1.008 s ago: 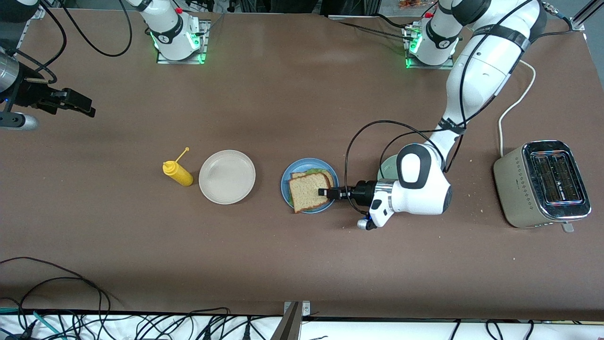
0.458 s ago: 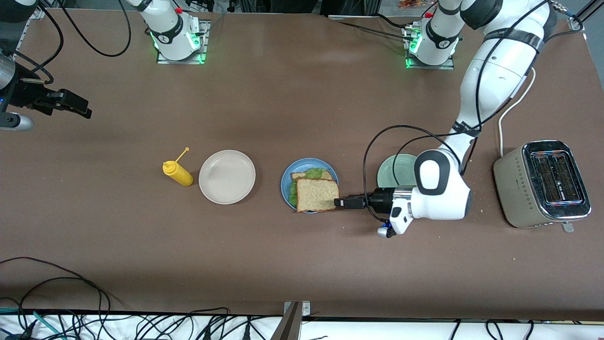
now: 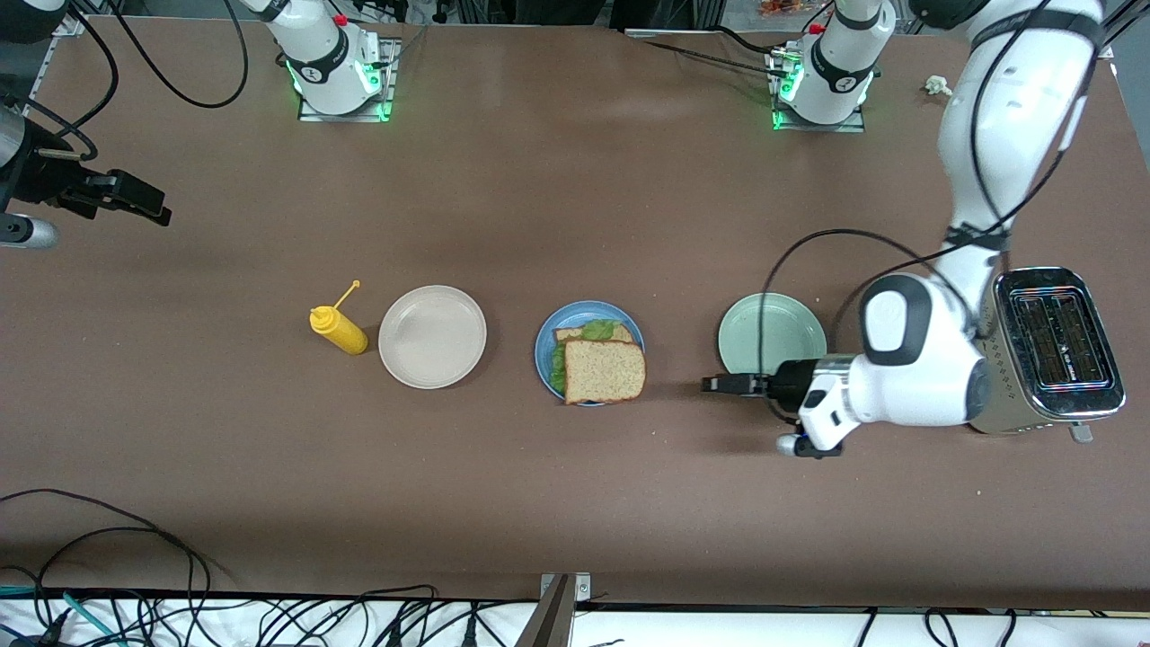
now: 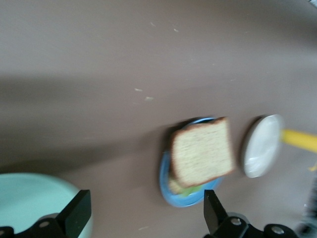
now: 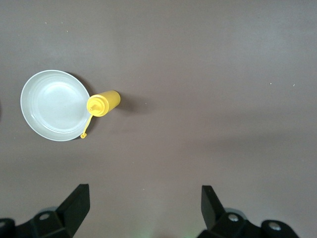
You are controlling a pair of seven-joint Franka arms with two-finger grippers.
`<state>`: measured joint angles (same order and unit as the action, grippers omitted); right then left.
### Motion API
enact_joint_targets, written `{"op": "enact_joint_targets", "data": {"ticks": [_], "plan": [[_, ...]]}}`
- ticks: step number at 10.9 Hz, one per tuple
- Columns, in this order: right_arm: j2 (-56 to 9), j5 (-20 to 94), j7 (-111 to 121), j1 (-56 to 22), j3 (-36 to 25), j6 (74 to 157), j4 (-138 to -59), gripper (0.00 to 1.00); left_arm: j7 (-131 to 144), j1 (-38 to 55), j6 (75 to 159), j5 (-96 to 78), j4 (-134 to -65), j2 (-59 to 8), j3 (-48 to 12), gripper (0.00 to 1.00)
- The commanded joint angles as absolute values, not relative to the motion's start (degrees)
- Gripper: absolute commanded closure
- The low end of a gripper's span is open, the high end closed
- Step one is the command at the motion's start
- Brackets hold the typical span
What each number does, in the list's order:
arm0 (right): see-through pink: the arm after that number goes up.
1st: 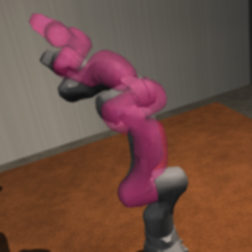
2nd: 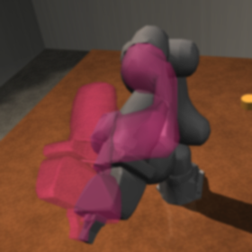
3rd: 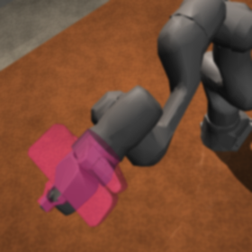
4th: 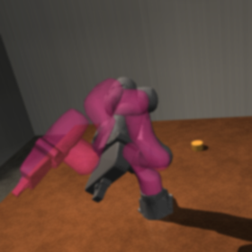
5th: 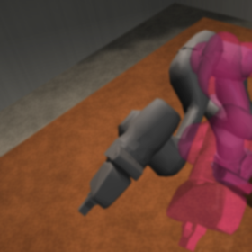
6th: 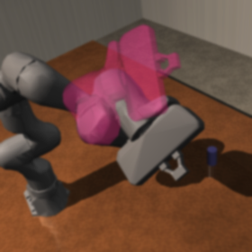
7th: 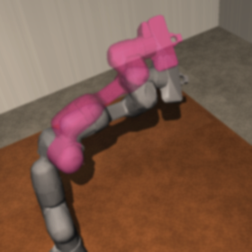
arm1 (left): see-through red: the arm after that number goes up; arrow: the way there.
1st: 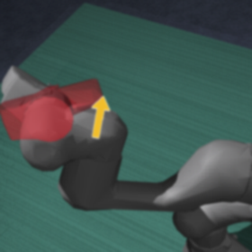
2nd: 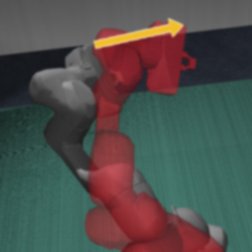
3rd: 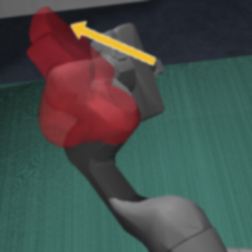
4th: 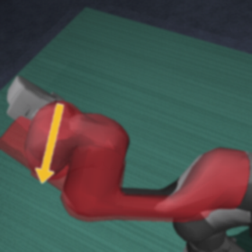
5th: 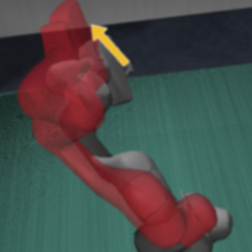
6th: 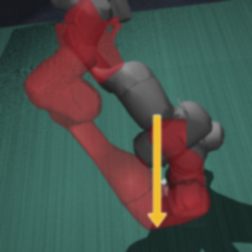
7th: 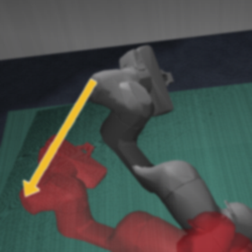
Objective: Make sandwich in blue plate with both arms
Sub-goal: 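Open the left gripper and draw it back from the sandwich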
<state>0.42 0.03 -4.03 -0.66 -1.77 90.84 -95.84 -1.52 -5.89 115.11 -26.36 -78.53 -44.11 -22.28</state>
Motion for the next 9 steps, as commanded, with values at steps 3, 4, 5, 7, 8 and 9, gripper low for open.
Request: {"op": "enact_joint_targets", "data": {"ticks": [3, 4, 5, 7, 8, 9], "plan": [[0.2, -0.7, -4.3, -0.3, -1.2, 90.3, -94.7, 0.0, -1.8, -7.0, 108.5, 3.9, -76.7, -32.3, -22.6, 0.0], [0.2, -0.7, -4.3, -0.3, -1.2, 90.4, -94.7, 0.0, -1.8, -7.4, 108.0, 4.1, -75.8, -31.1, -22.1, 0.0], [0.2, -0.7, -4.4, -0.4, -1.1, 90.4, -94.7, 0.0, -1.8, -8.4, 105.8, 5.2, -75.4, -29.5, -21.7, 0.0], [0.1, -0.5, -4.4, -0.4, -1.2, 90.3, -94.7, 0.0, -1.8, -9.5, 98.6, 8.3, -74.4, -25.7, -21.9, 0.0], [0.1, -0.5, -4.4, -0.4, -1.2, 90.3, -94.7, 0.0, -1.8, -9.7, 94.8, 8.8, -73.3, -23.7, -21.6, 0.0], [0.1, -0.4, -4.4, -0.4, -1.2, 90.3, -94.7, 0.0, -1.8, -10.5, 92.1, 8.8, -73.1, -22.3, -21.4, 0.0]]}}
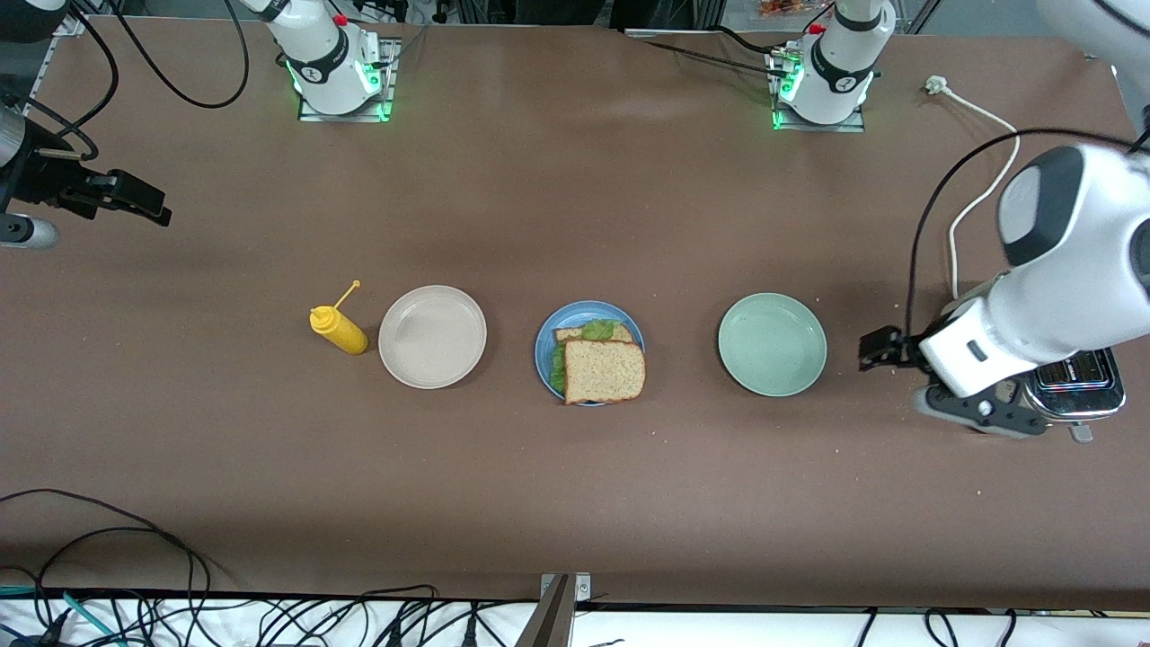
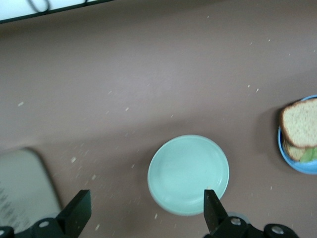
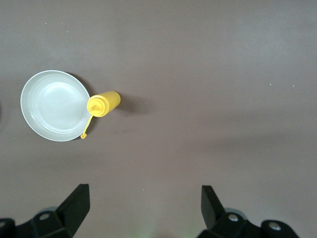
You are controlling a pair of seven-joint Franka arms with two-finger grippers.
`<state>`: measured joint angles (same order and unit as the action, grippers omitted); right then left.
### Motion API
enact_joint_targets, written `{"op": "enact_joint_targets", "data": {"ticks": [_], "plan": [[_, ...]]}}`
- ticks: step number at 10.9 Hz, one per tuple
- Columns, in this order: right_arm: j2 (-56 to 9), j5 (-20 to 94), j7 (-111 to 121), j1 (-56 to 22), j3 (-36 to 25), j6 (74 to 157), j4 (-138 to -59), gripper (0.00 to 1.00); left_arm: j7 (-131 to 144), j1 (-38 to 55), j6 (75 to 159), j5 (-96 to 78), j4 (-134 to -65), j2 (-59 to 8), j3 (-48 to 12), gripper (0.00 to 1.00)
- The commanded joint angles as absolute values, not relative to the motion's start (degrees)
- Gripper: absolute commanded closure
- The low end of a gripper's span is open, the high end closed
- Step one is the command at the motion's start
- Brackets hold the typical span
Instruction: Make sandwich in blue plate with both arms
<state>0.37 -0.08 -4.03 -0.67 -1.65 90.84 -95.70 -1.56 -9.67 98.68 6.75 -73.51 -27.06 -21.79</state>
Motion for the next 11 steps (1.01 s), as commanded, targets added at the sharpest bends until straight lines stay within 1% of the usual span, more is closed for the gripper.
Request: {"op": "enact_joint_targets", "data": {"ticks": [1, 3, 5, 7, 8, 9, 10, 11], "plan": [[0.1, -0.4, -4.4, -0.4, -1.2, 90.3, -94.7, 0.0, -1.8, -11.1, 91.5, 9.5, -73.0, -21.0, -21.4, 0.0], [0.2, -0.4, -4.4, -0.4, -1.2, 90.4, -94.7, 0.0, -1.8, -12.3, 91.2, 11.1, -72.9, -18.0, -21.4, 0.0], [0.1, -0.4, -4.4, -0.4, -1.2, 90.3, -94.7, 0.0, -1.7, -13.8, 86.2, 11.7, -72.9, -15.4, -21.4, 0.0], [0.1, -0.4, -4.4, -0.4, -1.2, 90.3, -94.7, 0.0, -1.1, -15.6, 82.6, 11.9, -73.9, -10.3, -21.4, 0.0], [0.1, -0.4, -4.4, -0.4, -1.2, 90.3, -94.7, 0.0, -0.4, -17.0, 80.0, 10.9, -75.1, -8.1, -21.6, 0.0], [0.1, -0.4, -4.4, -0.4, -1.2, 90.2, -94.6, 0.0, 1.5, -17.7, 79.9, 8.9, -77.5, -6.5, -21.5, 0.0], [0.1, -0.4, -4.4, -0.4, -1.2, 90.2, -94.6, 0.0, 2.3, -19.0, 80.8, 7.6, -79.8, -5.7, -21.7, 0.0], [0.1, -0.4, -4.4, -0.4, -1.2, 90.2, -94.7, 0.0, 3.1, -19.2, 84.0, 6.8, -83.6, -3.9, -21.8, 0.0]]}}
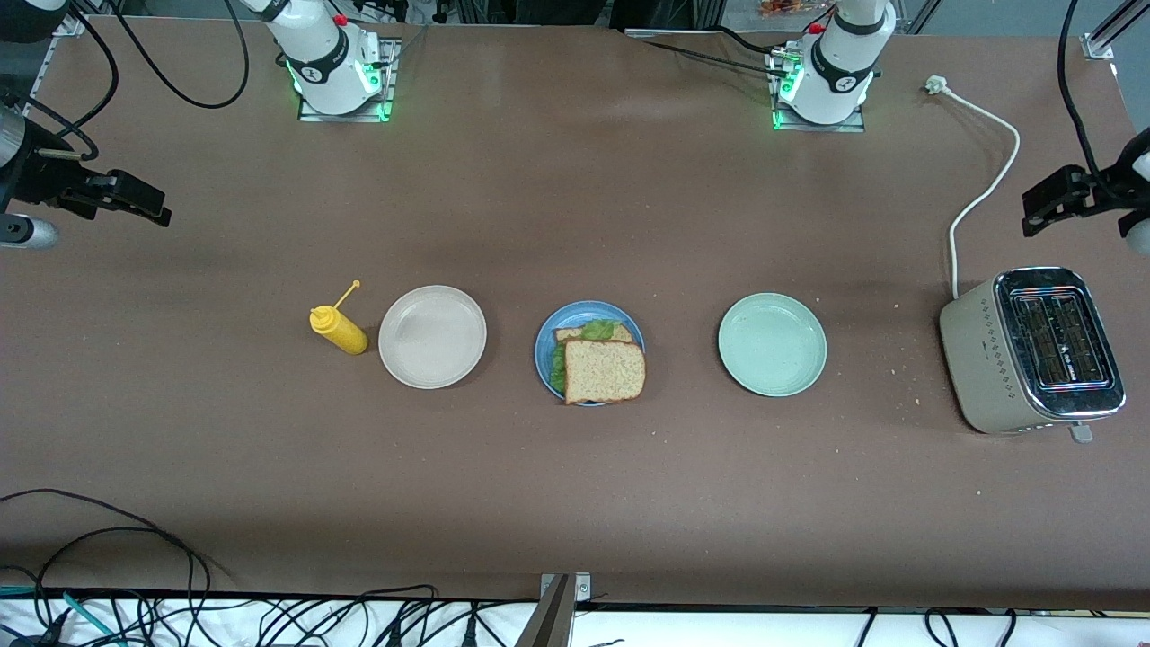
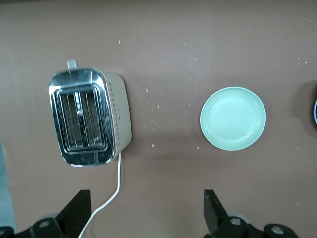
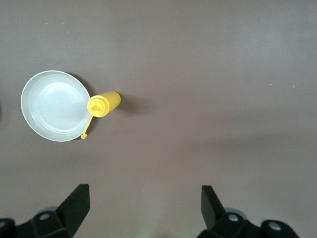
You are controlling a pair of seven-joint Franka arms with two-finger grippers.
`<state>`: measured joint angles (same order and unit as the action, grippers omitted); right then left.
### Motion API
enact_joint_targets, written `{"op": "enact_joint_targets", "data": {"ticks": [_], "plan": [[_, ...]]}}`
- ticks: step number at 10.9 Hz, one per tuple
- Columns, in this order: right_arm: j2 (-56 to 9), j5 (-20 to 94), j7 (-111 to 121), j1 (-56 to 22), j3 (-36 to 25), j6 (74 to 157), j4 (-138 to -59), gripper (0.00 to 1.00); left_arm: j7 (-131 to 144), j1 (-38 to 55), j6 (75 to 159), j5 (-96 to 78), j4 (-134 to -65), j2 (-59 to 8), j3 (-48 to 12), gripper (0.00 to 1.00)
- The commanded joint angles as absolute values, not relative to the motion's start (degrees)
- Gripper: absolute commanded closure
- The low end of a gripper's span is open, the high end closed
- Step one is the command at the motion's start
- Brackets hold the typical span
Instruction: Make sandwich in blue plate with both arms
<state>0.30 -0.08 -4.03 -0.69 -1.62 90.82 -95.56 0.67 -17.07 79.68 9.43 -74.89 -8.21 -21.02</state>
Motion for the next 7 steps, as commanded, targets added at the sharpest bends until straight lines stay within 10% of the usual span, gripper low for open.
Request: {"op": "enact_joint_targets", "data": {"ticks": [1, 7], "plan": [[0.1, -0.4, -4.4, -0.4, -1.2, 90.2, -94.7, 0.0, 4.4, -19.2, 88.0, 6.4, -89.5, -0.6, -21.8, 0.0], [0.1, -0.4, -4.4, -0.4, -1.2, 90.3, -94.6, 0.0, 5.9, -19.2, 91.2, 3.6, -92.5, 1.5, -21.7, 0.0]]}}
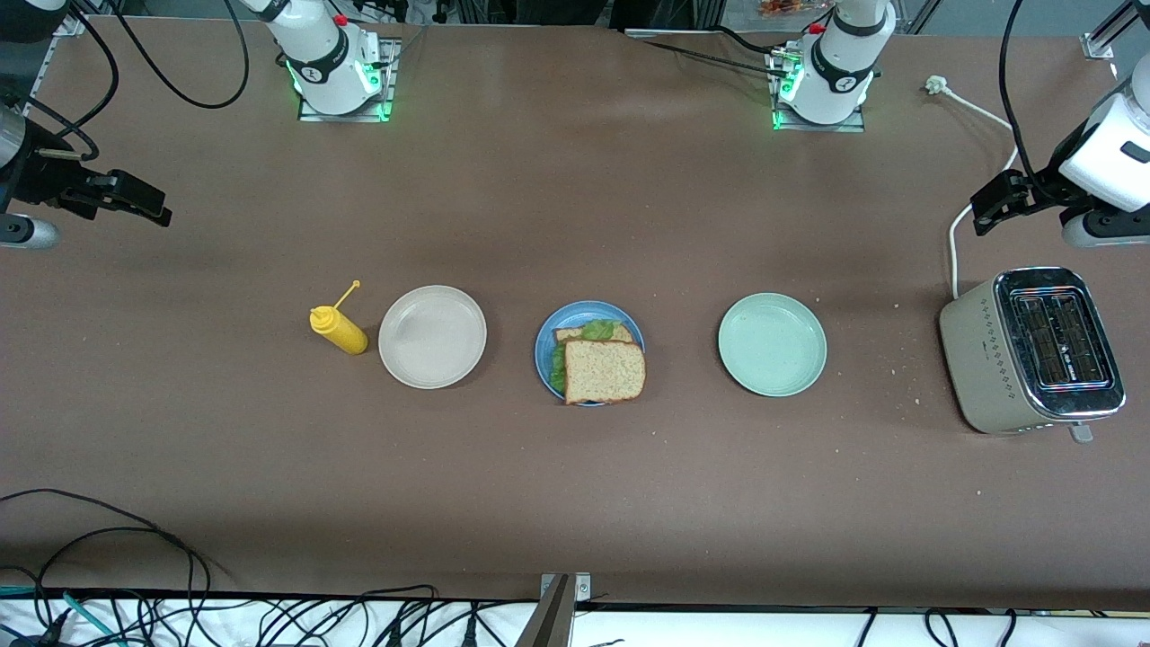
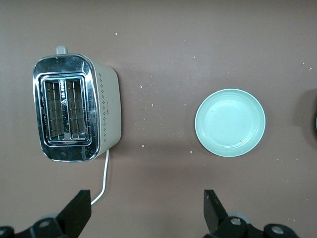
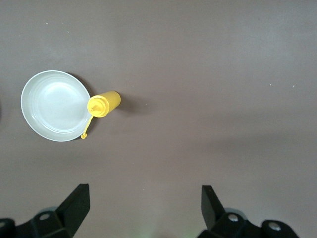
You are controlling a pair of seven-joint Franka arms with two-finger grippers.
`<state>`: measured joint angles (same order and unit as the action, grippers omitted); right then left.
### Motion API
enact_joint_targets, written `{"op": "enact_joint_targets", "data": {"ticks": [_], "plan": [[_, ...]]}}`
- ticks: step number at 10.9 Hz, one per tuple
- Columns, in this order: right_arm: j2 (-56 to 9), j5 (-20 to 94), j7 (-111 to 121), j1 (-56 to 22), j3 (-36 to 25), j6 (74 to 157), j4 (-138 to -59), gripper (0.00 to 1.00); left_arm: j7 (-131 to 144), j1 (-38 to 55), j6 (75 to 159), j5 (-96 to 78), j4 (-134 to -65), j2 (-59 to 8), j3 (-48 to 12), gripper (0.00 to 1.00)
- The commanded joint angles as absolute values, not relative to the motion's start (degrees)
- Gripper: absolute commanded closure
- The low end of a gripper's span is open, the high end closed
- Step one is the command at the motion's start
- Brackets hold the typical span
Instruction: Make sandwich in blue plate with both arms
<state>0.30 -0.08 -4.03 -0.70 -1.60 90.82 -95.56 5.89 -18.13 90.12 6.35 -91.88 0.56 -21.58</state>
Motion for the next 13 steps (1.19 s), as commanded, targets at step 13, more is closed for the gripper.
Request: {"op": "enact_joint_targets", "data": {"ticks": [13], "plan": [[0.1, -0.4, -4.2, -0.4, -1.2, 90.1, -94.7, 0.0, 5.3, -18.4, 91.5, 2.3, -90.3, -1.5, -22.1, 0.0]]}}
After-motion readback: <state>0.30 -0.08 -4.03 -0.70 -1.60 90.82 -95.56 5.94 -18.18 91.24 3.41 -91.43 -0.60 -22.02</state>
